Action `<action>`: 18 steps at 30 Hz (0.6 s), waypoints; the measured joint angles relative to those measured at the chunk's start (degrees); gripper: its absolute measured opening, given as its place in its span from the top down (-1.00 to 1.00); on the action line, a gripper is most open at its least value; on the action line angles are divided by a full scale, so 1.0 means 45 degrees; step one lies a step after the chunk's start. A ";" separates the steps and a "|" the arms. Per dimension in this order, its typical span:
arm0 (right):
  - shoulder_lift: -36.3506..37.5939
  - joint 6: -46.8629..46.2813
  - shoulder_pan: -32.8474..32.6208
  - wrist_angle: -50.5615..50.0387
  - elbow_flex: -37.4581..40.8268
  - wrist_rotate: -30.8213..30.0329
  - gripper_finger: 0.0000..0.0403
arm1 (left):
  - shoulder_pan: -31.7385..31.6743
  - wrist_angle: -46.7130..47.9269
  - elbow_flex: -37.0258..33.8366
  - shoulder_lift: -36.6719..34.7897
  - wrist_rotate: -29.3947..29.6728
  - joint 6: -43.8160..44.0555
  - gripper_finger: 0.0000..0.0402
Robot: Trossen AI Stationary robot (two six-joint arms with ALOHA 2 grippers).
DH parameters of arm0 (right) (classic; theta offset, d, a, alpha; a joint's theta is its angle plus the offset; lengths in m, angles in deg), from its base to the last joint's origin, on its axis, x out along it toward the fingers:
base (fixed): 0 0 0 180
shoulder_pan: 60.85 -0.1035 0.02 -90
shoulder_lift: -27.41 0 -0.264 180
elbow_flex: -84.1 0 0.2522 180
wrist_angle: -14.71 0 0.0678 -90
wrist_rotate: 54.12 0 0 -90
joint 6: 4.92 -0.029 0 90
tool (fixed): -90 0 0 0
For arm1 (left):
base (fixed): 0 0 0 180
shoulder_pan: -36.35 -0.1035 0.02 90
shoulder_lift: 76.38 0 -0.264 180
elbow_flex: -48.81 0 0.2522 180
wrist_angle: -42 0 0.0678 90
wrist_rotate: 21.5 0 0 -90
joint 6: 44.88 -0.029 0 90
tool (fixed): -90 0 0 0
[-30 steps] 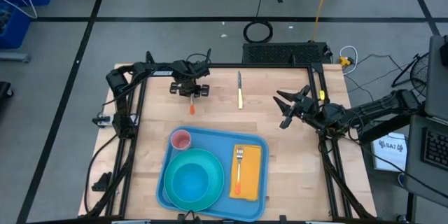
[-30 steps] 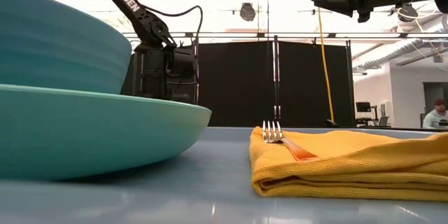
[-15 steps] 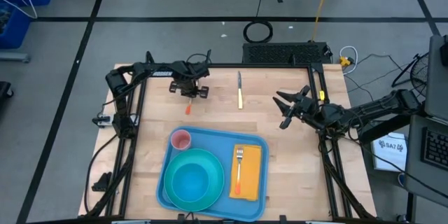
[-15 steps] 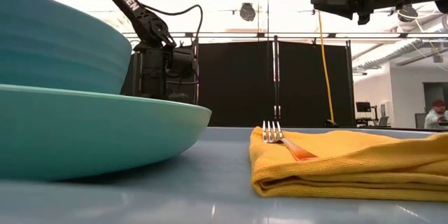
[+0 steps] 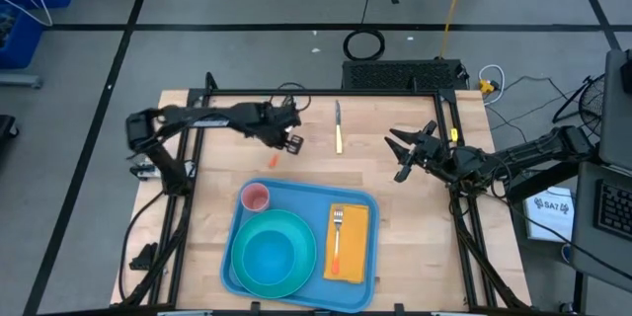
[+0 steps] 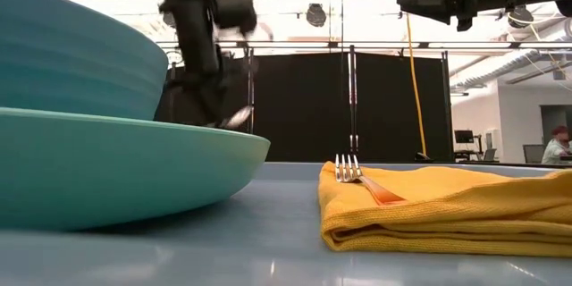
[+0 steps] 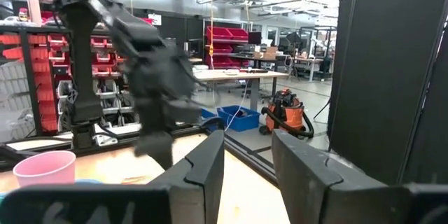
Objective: Set up tray
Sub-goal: Put the orange spoon to the right of the orange fork on the yellow napkin
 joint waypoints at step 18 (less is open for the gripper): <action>0.0313 0.0230 0.0005 0.0783 -0.0010 -0.0049 0.46 | 0.7541 -1.1522 0.0051 0.1276 0.0115 0.4891 0.95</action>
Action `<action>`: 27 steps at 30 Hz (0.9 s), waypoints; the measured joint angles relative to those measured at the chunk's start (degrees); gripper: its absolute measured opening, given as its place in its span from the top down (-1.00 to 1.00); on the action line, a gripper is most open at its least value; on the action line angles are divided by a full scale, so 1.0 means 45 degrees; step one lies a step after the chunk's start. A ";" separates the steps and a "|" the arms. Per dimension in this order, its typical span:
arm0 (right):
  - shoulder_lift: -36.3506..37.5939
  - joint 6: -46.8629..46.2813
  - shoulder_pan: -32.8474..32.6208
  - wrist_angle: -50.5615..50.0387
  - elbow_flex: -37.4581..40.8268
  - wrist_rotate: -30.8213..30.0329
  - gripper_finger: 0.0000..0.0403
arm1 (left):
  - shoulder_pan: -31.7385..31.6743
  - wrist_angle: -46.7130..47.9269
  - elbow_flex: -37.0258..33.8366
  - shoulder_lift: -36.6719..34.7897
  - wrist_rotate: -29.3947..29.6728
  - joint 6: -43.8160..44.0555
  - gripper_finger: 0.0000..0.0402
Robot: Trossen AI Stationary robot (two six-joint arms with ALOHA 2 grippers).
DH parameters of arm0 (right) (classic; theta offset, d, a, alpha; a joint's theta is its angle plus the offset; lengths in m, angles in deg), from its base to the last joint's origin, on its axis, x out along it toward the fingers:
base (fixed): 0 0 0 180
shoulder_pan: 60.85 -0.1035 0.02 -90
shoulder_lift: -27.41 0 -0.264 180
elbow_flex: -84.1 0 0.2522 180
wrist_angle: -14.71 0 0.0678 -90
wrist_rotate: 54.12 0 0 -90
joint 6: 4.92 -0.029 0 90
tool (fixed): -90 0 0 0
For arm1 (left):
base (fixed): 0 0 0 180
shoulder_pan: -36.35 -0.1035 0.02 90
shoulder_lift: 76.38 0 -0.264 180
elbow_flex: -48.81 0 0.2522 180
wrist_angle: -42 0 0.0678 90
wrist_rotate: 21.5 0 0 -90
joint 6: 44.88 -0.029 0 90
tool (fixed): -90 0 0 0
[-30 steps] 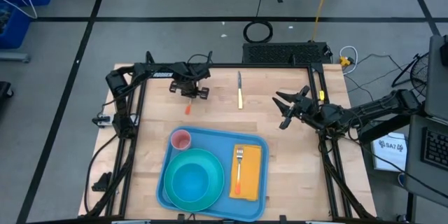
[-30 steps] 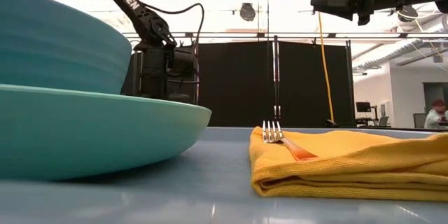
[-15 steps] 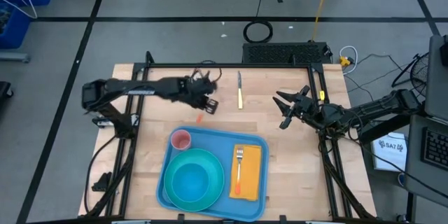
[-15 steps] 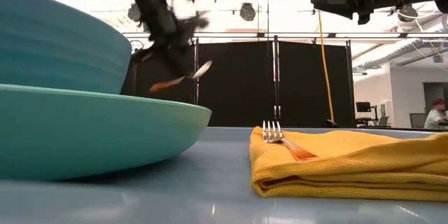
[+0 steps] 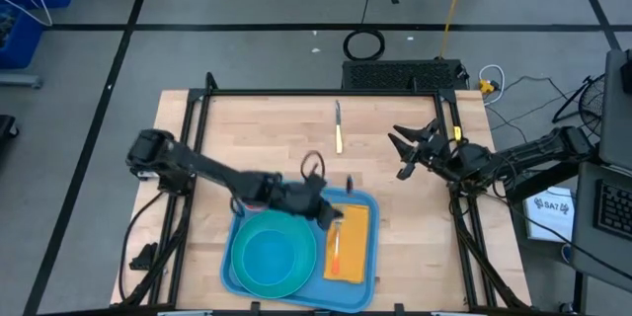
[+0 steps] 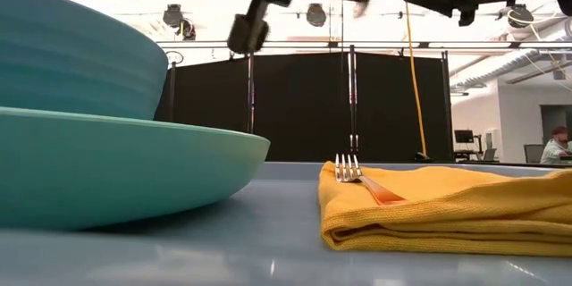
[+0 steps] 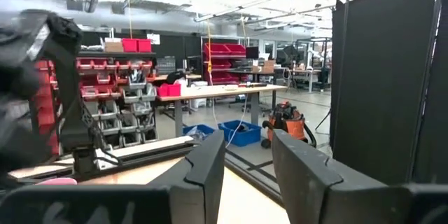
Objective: Set up tray
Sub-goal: Put the orange spoon to the right of the orange fork on the yellow napkin
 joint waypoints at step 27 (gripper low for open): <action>0.0344 -0.0230 -0.0005 0.0296 0.0010 0.0044 0.46 | 0.0896 0.3706 0.4510 0.4268 0.3274 0.2566 0.95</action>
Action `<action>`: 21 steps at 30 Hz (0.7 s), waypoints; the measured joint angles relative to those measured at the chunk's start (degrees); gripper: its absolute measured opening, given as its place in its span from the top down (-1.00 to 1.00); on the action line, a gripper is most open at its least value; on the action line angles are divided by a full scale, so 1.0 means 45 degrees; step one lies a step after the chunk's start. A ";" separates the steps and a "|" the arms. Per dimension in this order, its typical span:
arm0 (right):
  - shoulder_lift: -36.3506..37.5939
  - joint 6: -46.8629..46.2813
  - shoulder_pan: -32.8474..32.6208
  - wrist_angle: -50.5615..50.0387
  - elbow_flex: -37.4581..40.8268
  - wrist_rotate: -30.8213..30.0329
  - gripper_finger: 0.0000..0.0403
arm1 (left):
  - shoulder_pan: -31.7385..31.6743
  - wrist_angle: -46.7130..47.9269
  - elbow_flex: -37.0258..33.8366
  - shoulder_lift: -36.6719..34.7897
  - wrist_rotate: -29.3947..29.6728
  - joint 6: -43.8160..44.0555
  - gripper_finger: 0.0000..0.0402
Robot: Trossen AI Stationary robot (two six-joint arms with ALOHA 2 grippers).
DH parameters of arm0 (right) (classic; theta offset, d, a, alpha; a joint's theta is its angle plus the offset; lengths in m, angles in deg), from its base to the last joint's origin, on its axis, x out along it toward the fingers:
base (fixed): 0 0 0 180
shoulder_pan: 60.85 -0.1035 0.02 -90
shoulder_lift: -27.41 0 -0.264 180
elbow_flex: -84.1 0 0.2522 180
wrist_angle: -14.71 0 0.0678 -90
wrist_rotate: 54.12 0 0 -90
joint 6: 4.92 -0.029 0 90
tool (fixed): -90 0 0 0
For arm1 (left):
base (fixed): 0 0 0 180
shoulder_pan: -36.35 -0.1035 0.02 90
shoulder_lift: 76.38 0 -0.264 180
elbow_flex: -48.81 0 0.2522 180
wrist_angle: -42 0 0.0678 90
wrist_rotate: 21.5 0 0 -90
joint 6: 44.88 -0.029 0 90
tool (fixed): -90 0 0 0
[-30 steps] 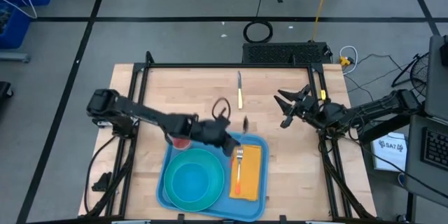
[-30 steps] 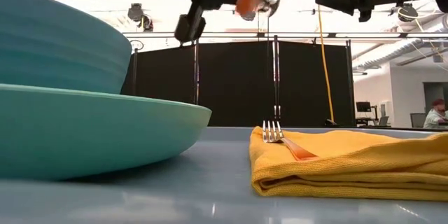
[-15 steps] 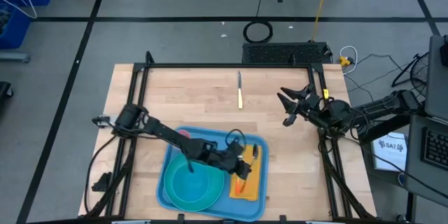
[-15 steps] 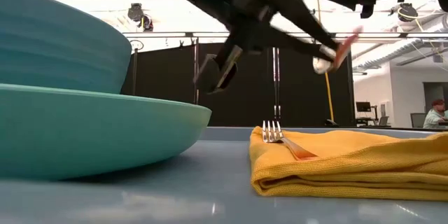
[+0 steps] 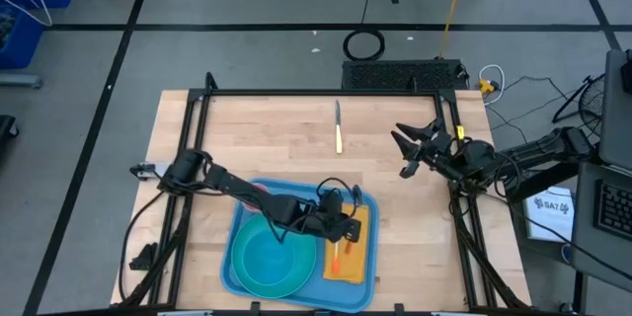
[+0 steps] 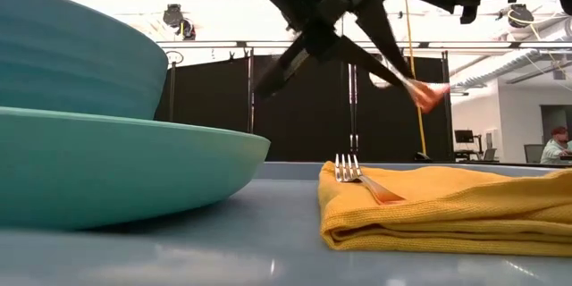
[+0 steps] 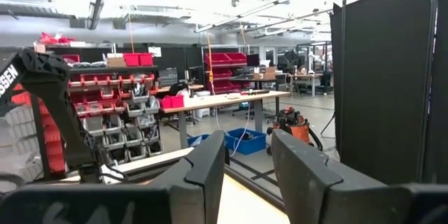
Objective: Set up tray
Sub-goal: Put the orange spoon to the right of the orange fork on the yellow napkin
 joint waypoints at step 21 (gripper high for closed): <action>0.0021 -0.0256 0.0000 0.0185 0.0000 0.0034 0.46 | 0.0641 -0.1148 -0.0006 0.1249 -0.1018 0.1906 0.95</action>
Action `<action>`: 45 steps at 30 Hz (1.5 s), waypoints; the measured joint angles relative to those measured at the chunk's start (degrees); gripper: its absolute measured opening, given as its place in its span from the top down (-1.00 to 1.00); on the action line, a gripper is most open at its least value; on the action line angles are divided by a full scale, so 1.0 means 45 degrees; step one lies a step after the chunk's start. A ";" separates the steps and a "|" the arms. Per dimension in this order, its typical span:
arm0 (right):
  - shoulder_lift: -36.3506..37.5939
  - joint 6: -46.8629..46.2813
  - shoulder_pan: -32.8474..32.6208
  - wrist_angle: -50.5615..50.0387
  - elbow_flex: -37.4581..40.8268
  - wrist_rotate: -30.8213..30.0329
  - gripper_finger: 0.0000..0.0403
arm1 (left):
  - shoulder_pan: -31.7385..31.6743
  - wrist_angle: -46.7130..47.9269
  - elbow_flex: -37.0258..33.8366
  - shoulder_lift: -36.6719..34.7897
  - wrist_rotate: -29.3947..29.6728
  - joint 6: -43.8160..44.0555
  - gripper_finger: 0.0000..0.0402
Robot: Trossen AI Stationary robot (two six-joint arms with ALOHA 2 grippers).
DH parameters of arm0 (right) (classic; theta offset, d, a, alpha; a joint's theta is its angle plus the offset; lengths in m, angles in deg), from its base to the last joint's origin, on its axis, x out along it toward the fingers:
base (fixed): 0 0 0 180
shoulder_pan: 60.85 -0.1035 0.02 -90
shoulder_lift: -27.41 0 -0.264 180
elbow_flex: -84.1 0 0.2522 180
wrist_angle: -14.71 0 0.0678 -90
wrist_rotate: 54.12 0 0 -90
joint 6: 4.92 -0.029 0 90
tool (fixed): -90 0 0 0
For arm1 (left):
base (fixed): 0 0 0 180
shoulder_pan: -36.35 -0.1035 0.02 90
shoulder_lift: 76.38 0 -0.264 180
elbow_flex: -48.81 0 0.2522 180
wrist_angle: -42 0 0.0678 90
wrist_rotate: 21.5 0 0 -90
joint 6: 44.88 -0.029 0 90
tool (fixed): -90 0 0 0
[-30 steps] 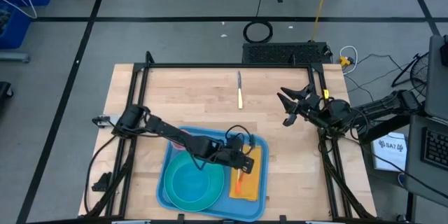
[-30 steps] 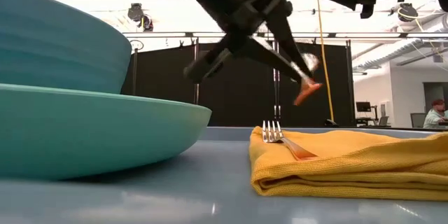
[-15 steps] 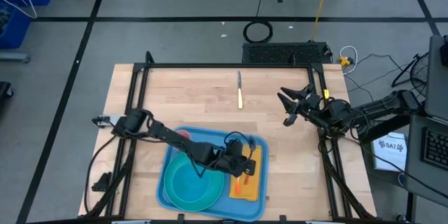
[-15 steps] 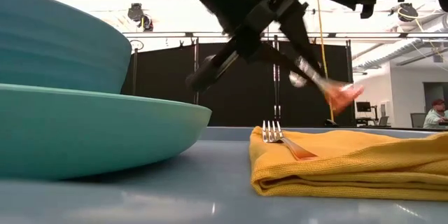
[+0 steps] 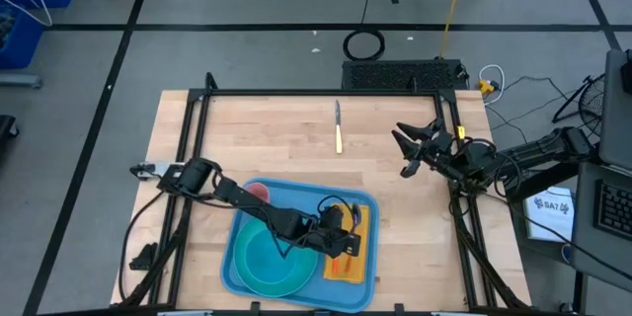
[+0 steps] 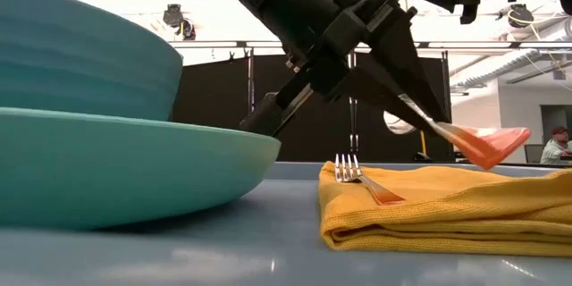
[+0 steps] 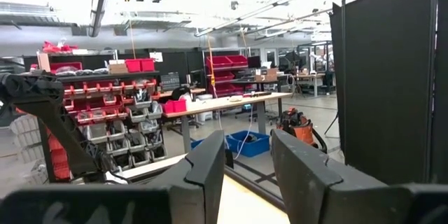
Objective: Set up tray
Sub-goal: Put the orange spoon to the right of the orange fork on the yellow napkin, then put the yellow knife to the right of the orange spoon on the yellow napkin
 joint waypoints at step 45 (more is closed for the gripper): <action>-0.2062 -0.5761 0.1954 -1.3364 -0.5188 0.1527 0.46 | -0.0208 0.1942 -0.0562 -0.6133 0.0512 -1.4755 0.41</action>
